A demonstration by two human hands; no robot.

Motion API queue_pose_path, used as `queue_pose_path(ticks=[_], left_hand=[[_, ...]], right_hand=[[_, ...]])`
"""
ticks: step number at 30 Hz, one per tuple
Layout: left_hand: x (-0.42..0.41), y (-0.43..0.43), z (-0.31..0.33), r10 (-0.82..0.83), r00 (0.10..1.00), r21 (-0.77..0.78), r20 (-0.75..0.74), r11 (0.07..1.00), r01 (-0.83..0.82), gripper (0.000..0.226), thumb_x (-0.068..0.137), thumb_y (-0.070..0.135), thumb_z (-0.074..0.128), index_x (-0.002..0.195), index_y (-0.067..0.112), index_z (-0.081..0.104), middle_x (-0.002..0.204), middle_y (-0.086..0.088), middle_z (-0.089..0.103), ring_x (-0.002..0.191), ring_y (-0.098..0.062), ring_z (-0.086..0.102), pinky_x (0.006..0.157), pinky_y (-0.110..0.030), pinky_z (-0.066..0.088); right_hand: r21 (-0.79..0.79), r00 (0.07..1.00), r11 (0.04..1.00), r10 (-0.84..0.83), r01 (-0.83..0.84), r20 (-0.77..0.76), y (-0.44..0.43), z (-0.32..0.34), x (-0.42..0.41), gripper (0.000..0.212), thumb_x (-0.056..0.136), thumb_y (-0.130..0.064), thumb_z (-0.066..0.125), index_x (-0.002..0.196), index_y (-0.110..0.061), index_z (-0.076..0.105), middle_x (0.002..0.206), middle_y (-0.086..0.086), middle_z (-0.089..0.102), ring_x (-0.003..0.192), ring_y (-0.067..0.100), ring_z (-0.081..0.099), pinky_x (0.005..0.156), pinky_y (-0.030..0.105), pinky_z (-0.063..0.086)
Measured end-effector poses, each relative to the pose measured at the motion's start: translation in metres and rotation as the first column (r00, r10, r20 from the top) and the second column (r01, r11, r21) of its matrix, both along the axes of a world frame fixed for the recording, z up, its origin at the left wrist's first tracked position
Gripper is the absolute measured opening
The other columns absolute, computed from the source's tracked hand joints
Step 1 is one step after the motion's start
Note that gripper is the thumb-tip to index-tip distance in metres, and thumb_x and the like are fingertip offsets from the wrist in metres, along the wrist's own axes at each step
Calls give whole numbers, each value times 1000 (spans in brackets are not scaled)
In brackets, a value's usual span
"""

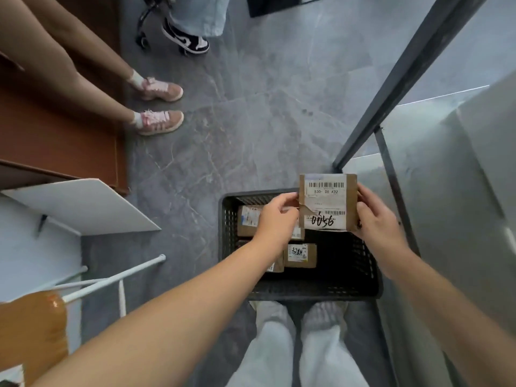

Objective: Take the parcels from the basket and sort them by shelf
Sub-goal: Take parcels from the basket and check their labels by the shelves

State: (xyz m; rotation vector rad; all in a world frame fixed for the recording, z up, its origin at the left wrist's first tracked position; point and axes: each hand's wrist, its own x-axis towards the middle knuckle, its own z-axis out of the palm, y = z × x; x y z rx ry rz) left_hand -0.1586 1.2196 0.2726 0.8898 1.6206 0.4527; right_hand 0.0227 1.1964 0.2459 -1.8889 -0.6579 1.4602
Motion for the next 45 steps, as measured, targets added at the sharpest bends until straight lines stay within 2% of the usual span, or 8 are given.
queue_pose_path(ticks=[6, 11, 19, 22, 28, 33, 39, 45], left_hand=[[23, -24, -130, 54, 998, -151, 34, 987, -48, 33, 92, 1, 45, 104, 26, 61, 110, 0, 65, 105, -26, 65, 95, -49, 53], [45, -34, -220, 43, 998, -177, 50, 984, -34, 33, 92, 6, 46, 117, 22, 61, 111, 7, 64, 108, -19, 63, 99, -43, 51], [56, -41, -335, -92, 995, -196, -28, 977, 85, 39, 96, 10, 48, 132, 24, 55, 129, 3, 58, 111, -9, 51, 96, -25, 42], [61, -38, -361, -155, 987, -211, -40, 967, 143, 41, 95, 12, 50, 134, 23, 57, 137, -1, 55, 118, -17, 54, 101, -27, 44], [56, -23, -389, -336, 939, -150, -71, 934, 323, 54, 96, 4, 45, 147, 20, 44, 161, 2, 24, 147, -16, 25, 115, -19, 17], [52, -20, -393, -570, 780, -116, -260, 820, 561, 69, 90, -1, 45, 154, 16, 26, 163, 16, -5, 146, -16, 6, 114, -29, 26], [34, -14, -376, -687, 680, -40, -256, 711, 702, 72, 92, 2, 44, 155, 25, 19, 163, 15, 5, 149, -12, 15, 113, -33, 36], [30, -8, -308, -615, 721, 16, -319, 757, 653, 67, 94, 2, 42, 155, 23, 22, 162, 10, 17, 148, -9, 16, 120, -32, 24]], right_hand=[[-122, 999, 991, -50, 52, 19, -22, -132, 18, 42, 103, -13, 38, 126, -43, 58, 113, -17, 68, 91, -2, 69, 79, 32, 56], [-198, 992, 972, -121, 128, 47, -29, -228, 30, 39, 101, -16, 38, 125, -38, 59, 115, -3, 70, 98, 16, 70, 80, 36, 58], [-170, 999, 985, -28, 35, 46, -30, -342, 30, 43, 98, -7, 49, 120, -41, 63, 99, -21, 71, 88, 0, 70, 74, 20, 57], [-158, 997, 984, -74, 78, 25, -26, -372, 25, 49, 96, 4, 49, 131, -28, 59, 120, -5, 68, 104, 12, 67, 89, 34, 56], [-168, 993, 985, -23, 43, 120, -6, -405, 19, 49, 95, -2, 53, 137, -28, 55, 126, -2, 66, 105, 18, 67, 87, 42, 58], [-207, 970, 973, 144, -103, 196, 7, -411, 16, 69, 91, -7, 64, 149, -31, 37, 140, -1, 55, 122, 19, 56, 103, 37, 47], [-414, 901, 841, 423, -349, 99, 14, -397, 12, 121, 83, -4, 72, 151, -30, -25, 162, 2, 20, 143, 21, 32, 112, 35, 31], [-292, 943, 939, 249, -179, 223, -10, -319, -42, 93, 91, -6, 56, 156, -22, -8, 163, 5, 16, 148, 22, 20, 119, 36, 21]])
